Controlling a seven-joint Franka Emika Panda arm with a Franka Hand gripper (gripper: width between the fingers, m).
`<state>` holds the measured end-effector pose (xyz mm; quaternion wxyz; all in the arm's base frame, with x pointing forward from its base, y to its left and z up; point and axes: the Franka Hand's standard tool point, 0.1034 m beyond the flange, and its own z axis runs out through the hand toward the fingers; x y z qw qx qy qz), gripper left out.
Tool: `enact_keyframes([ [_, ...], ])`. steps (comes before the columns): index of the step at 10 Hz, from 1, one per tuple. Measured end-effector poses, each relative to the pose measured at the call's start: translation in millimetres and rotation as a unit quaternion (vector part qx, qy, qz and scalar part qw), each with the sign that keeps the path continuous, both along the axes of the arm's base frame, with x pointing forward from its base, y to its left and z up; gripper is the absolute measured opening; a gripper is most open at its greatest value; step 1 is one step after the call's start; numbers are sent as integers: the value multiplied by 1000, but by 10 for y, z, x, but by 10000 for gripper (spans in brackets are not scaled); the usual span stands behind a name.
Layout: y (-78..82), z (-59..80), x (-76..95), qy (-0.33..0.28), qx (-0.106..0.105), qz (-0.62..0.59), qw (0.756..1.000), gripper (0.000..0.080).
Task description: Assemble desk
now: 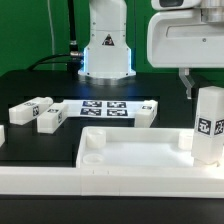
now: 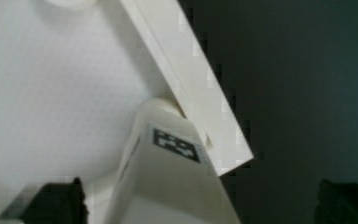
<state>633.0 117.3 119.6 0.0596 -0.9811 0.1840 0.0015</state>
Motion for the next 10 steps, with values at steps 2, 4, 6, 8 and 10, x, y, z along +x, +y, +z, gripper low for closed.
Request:
enact_keyframes([
  [2,-15,-6,4,-10,-7,91,996,649],
  [4,15,8,8,-18,-15,154,988,649],
  [6,-2,4,15,-27,-19,242,970,649],
  [8,-13,4,18,-34,-22,309,950,649],
  [10,-15,4,18,-37,-23,336,941,485],
])
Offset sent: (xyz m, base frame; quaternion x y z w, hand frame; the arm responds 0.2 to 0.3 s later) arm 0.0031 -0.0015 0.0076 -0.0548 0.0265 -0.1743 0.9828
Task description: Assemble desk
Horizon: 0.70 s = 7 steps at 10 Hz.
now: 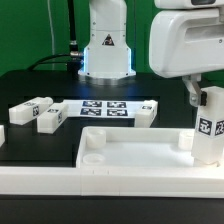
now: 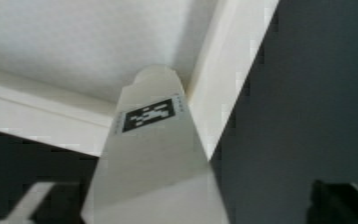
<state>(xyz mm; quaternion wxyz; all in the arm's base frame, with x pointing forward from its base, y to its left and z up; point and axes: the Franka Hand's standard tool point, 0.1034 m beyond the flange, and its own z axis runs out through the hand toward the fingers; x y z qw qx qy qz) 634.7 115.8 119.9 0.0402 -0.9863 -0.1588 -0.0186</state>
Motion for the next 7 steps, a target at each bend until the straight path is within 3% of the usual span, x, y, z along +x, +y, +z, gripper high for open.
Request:
enact_keyframes([
  [1,0,0,0,0,0,-1,1000,485],
  [2,-7,1,3,0,-1,-1,1000,305],
  [7,-67,0,12,2,3,-21,1000,304],
])
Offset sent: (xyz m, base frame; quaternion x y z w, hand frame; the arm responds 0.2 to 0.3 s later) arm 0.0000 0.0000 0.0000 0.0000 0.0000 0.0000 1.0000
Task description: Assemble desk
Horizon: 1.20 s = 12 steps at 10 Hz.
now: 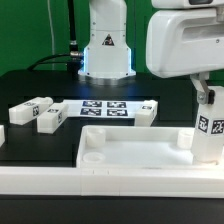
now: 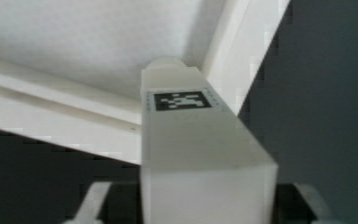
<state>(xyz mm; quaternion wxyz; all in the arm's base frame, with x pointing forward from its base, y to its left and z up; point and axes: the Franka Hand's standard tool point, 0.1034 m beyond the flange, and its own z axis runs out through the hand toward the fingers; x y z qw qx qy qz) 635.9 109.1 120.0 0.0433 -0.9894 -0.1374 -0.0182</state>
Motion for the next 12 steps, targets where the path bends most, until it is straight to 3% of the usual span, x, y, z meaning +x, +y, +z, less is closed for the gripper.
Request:
enact_keyframes([
  [4,-70,-5,6,16,16,-146,989,300],
  [6,-79,-9,6,26,21,-239,970,300],
  [8,-80,-17,5,37,24,-359,932,300],
  [12,-88,-18,5,53,29,-487,871,300],
])
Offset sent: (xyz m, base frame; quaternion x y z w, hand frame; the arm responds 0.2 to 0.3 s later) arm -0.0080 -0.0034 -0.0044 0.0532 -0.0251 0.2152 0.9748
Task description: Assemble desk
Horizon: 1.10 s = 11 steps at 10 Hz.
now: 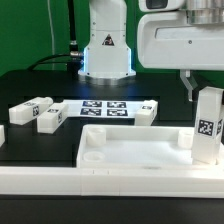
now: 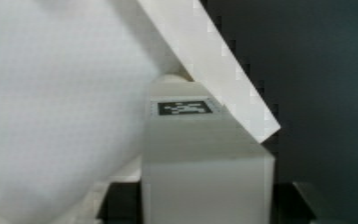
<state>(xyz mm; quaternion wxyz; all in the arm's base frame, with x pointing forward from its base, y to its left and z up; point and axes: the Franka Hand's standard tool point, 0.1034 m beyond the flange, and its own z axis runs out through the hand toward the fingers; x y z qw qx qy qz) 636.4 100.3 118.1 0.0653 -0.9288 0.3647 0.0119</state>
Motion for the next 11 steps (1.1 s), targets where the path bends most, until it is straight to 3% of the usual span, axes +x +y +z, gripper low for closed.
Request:
enact_keyframes([
  [1,1,-2,-1,0,0,-1,1000,300],
  [4,22,-4,-9,-3,-1,39,999,609],
  [5,56,9,-12,-5,-12,76,997,609],
  [6,76,13,-5,-13,-13,123,992,642],
  [11,62,9,-4,-34,-18,295,955,649],
])
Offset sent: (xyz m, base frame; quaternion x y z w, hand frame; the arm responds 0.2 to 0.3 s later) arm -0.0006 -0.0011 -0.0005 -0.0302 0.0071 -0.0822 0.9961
